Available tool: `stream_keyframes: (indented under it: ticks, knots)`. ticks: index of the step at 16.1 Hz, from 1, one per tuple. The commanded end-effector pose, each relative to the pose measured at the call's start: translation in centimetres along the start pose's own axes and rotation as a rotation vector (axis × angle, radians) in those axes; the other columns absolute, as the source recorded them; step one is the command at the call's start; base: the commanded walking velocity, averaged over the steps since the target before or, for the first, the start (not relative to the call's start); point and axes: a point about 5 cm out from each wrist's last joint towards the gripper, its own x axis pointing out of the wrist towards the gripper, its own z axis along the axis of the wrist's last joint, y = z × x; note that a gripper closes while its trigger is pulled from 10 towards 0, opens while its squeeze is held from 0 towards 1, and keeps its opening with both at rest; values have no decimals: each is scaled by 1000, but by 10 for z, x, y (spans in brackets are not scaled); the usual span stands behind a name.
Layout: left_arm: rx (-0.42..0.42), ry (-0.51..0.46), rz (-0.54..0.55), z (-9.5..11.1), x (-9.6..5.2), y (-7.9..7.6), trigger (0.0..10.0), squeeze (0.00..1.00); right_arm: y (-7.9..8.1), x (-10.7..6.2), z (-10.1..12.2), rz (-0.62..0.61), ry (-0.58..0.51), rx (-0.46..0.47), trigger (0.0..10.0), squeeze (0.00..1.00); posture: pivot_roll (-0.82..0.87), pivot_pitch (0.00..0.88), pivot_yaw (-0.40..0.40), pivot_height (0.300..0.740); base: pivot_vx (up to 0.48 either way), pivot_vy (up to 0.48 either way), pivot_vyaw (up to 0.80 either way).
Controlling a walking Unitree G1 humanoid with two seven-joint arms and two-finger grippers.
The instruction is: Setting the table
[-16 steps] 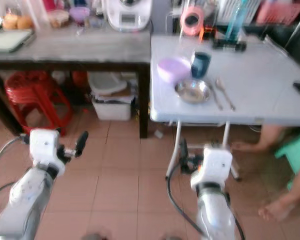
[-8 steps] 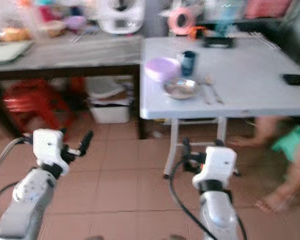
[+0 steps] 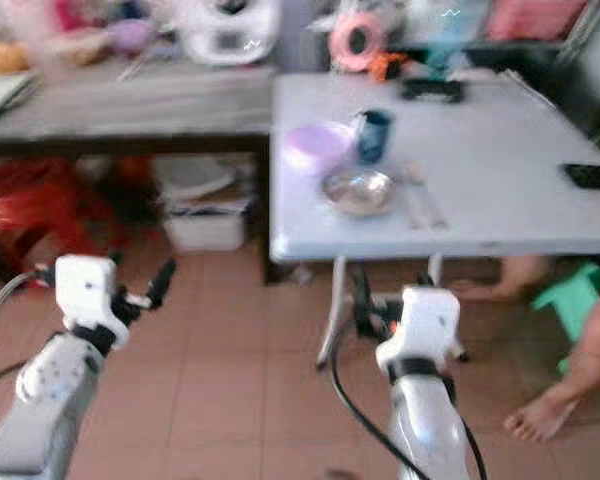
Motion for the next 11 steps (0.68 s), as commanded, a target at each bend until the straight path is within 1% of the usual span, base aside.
stream_keyframes:
  ticks: [1, 8, 9, 10, 11]
  knots:
    - [-9, 6, -18, -2, 1, -5, 10000, 0, -4, 3, 1, -9, -3, -12, 10000, 0, -11, 0, 33, 740, 412, 0, 544]
    - [-5, 2, -6, -3, 4, -7, 10000, 0, -3, 7, 1, 7, -9, -17, 10000, 0, -15, 0, 27, 740, 411, 0, 800]
    - [-5, -5, 6, -3, 4, -6, 10000, 0, -3, 8, 2, 10, -13, -17, 10000, 0, -15, 0, 27, 740, 337, 0, -513]
    - [-4, -5, 14, -3, 5, -6, 10000, 0, -3, 8, 2, 10, -13, -18, 10000, 0, -16, 0, 26, 740, 262, 0, 0]
    - [1, -13, 37, -2, 6, -3, 10000, 0, -3, 9, 2, 5, -15, -11, 10000, 0, -18, 0, 25, 740, 0, 0, 0]
